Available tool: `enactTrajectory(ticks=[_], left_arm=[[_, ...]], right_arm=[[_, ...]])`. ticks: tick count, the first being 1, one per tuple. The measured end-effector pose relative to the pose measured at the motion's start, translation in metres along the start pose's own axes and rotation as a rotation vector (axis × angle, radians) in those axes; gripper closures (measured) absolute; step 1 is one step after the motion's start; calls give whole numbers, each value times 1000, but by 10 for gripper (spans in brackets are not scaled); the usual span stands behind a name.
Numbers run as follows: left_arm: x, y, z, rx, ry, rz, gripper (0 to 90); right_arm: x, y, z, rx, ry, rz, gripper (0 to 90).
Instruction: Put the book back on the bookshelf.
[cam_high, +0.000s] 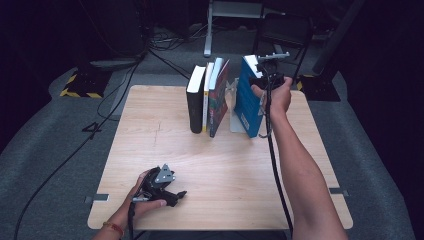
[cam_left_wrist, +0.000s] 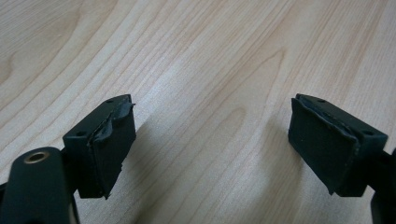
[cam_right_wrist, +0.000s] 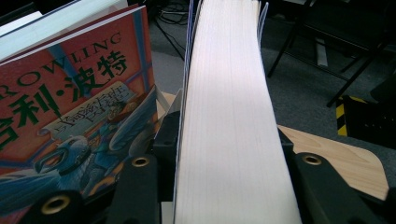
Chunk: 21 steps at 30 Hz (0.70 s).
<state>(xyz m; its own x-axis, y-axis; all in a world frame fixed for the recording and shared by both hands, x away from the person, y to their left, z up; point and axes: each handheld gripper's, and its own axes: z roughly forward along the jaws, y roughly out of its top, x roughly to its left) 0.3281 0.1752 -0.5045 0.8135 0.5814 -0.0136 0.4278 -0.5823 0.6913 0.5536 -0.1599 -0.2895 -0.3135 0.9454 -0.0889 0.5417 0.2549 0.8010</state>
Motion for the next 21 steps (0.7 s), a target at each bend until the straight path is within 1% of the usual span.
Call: enactTrajectory(ticks=[2,4,6,10,12,13,17,21], left_arm=[[0,0,0,0,-1,0,152],[0,0,0,0,-1,0,152],[0,0,0,0,-1,0,152],[0,0,0,1,-1,1,152],[0,0,0,1,0,1,152],[0,0,0,1,0,1,152],[0,0,0,1,-1,1,152],[0,0,0,1,-1,1,152]], right_arm=[[-2,-2,4,-8,-1,8,597],[-3,-2,5,-7,-1,14,597],[-3,-4,6,-9,9,15,596],[-2,-7,10,-4,7,7,596],[-2,-10,12,-5,6,11,595],[-3,-11,12,-12,14,17,594],[-4,-13,12,-19,14,7,593],[-6,-15,12,-24,33,3,590]])
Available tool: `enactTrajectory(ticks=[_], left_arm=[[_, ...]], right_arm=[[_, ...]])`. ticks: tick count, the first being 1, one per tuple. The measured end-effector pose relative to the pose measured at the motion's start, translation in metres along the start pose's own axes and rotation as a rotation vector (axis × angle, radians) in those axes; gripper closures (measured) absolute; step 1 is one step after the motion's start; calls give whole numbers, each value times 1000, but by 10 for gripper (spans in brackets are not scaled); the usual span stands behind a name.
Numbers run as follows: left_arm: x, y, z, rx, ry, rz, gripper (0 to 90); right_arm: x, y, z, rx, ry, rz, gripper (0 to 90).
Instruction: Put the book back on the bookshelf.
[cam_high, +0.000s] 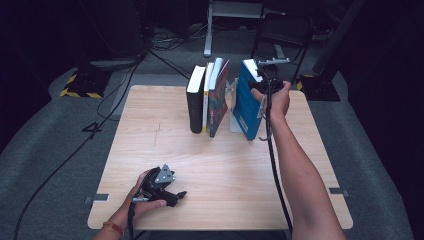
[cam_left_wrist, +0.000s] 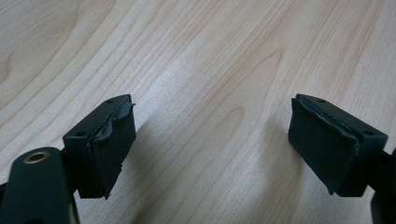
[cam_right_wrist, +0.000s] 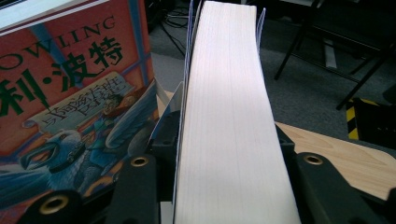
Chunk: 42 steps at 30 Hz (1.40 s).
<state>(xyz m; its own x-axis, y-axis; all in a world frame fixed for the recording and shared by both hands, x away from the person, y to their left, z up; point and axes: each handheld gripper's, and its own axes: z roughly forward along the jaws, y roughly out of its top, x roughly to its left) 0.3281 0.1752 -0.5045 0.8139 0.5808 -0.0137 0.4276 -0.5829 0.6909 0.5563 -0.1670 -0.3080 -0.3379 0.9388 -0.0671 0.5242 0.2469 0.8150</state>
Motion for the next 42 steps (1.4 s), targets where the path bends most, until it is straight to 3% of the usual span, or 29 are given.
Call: enactTrajectory(ticks=[9,15,23,42], left_arm=[[0,0,0,0,-1,0,152],[0,0,0,0,-1,0,152],[0,0,0,0,0,0,152],[0,0,0,-1,1,-1,151]], right_arm=[[-2,-5,-4,7,23,-5,582],[-2,-7,-8,20,24,-44,563],[-3,-9,-11,12,48,-41,545],[-9,-19,-29,55,102,-92,482]])
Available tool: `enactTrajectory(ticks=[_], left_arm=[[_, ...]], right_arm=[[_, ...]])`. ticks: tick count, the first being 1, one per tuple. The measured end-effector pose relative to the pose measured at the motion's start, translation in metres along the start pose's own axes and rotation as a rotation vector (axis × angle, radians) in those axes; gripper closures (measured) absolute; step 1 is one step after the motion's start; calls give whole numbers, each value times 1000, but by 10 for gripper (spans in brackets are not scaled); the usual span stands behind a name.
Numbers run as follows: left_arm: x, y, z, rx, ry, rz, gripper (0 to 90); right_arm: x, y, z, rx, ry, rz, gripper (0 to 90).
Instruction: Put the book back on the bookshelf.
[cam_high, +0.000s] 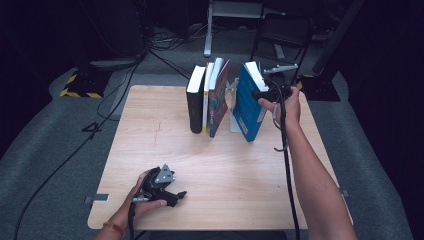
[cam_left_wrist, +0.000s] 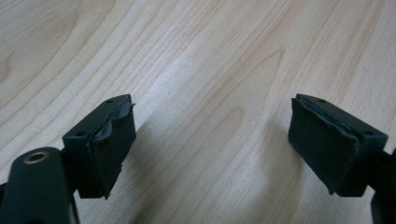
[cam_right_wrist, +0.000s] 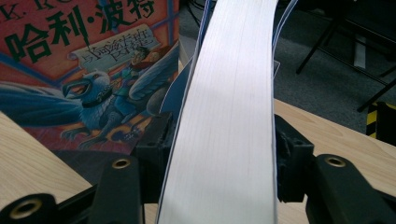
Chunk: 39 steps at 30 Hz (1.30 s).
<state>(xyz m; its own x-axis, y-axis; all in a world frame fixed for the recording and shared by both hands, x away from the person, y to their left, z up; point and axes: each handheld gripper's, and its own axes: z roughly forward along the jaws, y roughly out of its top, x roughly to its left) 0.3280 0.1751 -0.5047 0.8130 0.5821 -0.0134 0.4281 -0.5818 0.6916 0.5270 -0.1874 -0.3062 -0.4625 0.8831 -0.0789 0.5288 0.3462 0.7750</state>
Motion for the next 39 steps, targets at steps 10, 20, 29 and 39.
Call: enactTrajectory(ticks=[10,20,29,39], left_arm=[[0,0,0,0,0,0,152],[0,0,0,0,0,-1,151],[0,0,0,0,0,-1,151],[0,0,0,0,0,-2,151]], right_arm=[[-2,-7,-11,-4,28,-12,471],[-3,-15,-20,-10,54,-32,462],[-3,-24,-29,-21,53,-67,453],[1,-38,-37,-17,60,-155,397]])
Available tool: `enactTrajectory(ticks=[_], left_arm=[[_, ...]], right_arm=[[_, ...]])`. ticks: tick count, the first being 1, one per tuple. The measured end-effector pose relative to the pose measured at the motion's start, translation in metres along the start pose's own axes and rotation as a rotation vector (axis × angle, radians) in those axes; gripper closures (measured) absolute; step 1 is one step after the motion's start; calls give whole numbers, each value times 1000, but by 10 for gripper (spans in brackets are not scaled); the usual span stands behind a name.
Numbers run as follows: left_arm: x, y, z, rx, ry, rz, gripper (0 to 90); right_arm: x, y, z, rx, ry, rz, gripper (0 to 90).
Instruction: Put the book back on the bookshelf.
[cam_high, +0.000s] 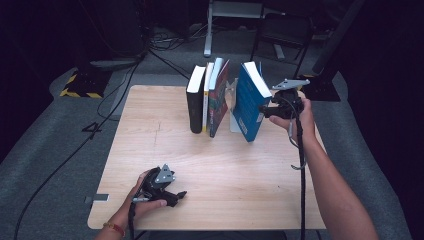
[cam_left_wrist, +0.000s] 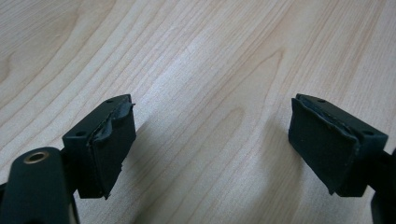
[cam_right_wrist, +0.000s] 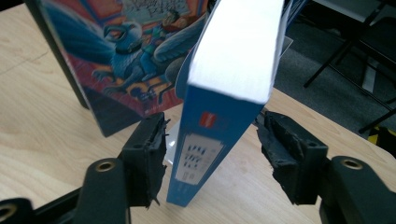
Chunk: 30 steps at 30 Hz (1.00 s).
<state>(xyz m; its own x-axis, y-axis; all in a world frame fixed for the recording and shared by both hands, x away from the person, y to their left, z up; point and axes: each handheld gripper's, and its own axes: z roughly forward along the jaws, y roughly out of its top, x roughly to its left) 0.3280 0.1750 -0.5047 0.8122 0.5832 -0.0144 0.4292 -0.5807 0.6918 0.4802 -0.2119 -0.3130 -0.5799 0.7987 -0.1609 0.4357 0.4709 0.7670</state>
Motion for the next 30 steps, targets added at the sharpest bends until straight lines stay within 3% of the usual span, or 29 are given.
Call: enactTrajectory(ticks=[4,12,30], left_arm=[[0,0,0,0,0,1,151],[0,0,0,0,0,0,152],[0,0,0,0,0,1,151]], right_arm=[[4,-9,-3,-3,5,-40,388],[5,-23,-7,5,15,-68,363],[8,-75,-26,10,2,-154,320]])
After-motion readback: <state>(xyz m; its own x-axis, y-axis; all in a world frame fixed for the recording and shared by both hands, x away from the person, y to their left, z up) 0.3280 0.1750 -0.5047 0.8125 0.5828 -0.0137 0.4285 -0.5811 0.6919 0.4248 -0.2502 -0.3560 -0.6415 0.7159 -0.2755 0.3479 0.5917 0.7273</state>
